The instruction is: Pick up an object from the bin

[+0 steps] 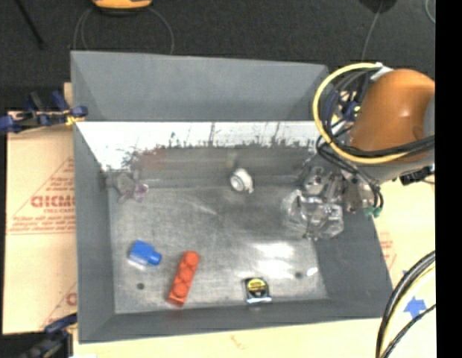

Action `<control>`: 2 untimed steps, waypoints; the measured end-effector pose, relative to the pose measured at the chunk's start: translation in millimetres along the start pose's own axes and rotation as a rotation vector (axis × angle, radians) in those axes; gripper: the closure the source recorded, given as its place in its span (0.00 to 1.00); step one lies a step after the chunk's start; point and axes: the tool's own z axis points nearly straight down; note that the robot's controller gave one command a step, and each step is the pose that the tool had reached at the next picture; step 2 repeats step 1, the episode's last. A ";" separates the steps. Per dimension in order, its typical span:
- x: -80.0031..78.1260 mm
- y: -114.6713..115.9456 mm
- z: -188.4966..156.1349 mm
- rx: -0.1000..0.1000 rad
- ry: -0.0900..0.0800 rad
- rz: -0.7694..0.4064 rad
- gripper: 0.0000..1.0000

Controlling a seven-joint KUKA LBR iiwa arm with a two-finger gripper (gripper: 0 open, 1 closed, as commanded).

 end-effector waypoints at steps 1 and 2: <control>-2.2 19.1 -108.1 -0.003 0.004 -0.244 1.00; -2.2 19.1 -108.1 -0.003 0.004 -0.244 1.00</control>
Offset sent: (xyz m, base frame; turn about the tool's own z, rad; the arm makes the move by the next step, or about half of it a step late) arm -0.0012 0.0202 0.1051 -0.2447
